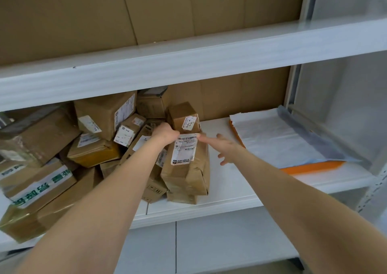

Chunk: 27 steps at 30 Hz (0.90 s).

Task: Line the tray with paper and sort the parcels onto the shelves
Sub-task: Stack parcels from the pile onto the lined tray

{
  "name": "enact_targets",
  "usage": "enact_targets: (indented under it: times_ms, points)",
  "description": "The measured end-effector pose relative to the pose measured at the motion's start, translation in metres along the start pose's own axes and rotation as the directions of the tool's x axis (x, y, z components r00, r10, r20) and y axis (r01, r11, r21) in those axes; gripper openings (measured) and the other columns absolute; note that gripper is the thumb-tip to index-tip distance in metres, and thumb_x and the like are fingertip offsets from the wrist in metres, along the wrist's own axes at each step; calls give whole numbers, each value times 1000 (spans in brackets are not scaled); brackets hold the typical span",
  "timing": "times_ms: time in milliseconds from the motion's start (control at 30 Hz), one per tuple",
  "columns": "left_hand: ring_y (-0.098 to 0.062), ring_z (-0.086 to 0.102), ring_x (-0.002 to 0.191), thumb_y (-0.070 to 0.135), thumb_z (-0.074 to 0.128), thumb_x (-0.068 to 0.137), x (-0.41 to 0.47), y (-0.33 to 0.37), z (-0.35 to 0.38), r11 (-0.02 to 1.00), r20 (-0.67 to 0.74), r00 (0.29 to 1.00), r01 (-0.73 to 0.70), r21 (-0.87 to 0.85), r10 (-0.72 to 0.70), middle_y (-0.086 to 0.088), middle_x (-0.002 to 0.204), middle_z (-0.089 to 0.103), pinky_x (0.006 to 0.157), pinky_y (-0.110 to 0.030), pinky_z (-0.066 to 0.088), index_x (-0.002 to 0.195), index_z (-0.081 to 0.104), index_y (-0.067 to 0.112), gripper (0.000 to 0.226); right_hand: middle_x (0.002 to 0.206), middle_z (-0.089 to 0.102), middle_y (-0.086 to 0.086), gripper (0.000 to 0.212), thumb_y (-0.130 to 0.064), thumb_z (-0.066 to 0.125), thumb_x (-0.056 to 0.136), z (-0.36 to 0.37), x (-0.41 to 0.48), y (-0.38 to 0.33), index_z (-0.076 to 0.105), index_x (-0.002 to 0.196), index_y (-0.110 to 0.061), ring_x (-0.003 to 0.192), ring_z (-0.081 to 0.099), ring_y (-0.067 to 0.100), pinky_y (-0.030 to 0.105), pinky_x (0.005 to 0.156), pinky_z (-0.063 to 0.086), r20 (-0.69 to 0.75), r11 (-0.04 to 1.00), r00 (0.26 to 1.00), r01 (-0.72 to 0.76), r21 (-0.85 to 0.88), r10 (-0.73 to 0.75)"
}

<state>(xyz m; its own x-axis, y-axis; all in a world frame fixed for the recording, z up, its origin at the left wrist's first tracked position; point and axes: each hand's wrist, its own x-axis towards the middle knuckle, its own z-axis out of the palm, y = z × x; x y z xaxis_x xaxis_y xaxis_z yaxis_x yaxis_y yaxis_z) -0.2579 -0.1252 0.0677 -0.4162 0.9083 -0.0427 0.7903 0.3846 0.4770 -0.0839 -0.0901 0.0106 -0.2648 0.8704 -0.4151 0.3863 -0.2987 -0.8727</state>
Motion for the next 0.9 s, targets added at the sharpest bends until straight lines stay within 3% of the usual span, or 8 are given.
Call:
enact_targets:
  times_ms: [233,400,500,567,700,800,900]
  points:
    - [-28,57,108,24,62,89,3,-19,10,989,173,985,23,-145,3,-14,121,59,86,-35,47,122,52,2,41,160,17,11,130,-83,72,41,16,-18,2,21,150,-34,133,34,53,66,93,42,88,988,987,-140,59,134]
    - [-25,58,100,22,62,89,1,-22,11,981,194,981,10,-194,29,-11,115,62,83,-35,49,97,49,12,18,160,15,13,139,-77,77,32,25,-28,3,18,151,-35,136,29,53,69,95,39,105,975,978,-190,114,179]
    - [-26,60,105,22,61,90,-2,-24,10,981,197,980,1,-192,38,-12,116,63,90,-38,51,95,50,11,16,159,17,14,126,-77,75,48,26,-29,4,19,151,-32,136,30,52,68,97,39,79,972,978,-202,118,193]
    - [-28,60,106,23,61,90,-4,-27,9,982,201,979,9,-186,29,-13,117,63,90,-40,52,107,55,7,24,158,18,15,117,-74,72,59,28,-29,6,18,152,-31,136,30,51,67,99,38,86,969,975,-215,121,206]
    - [-27,63,100,22,62,90,-7,-28,7,978,231,973,41,-205,7,-12,113,64,73,-37,55,110,55,7,26,153,28,16,104,-68,72,67,35,-31,7,23,149,-26,135,36,44,63,101,39,111,966,969,-233,115,220]
    - [-24,64,91,21,64,88,-8,-21,6,965,243,970,34,-260,31,-11,110,66,66,-34,54,108,57,6,25,128,50,12,84,-58,76,71,34,-32,11,40,138,-22,119,50,35,55,100,44,84,963,975,-217,161,206]
    - [-21,64,94,27,67,86,-6,-10,2,937,224,970,-12,-350,96,-8,108,68,75,-34,55,113,63,6,34,110,56,8,65,-51,78,71,23,-37,11,49,122,-22,101,56,29,48,88,51,26,942,982,-188,277,188]
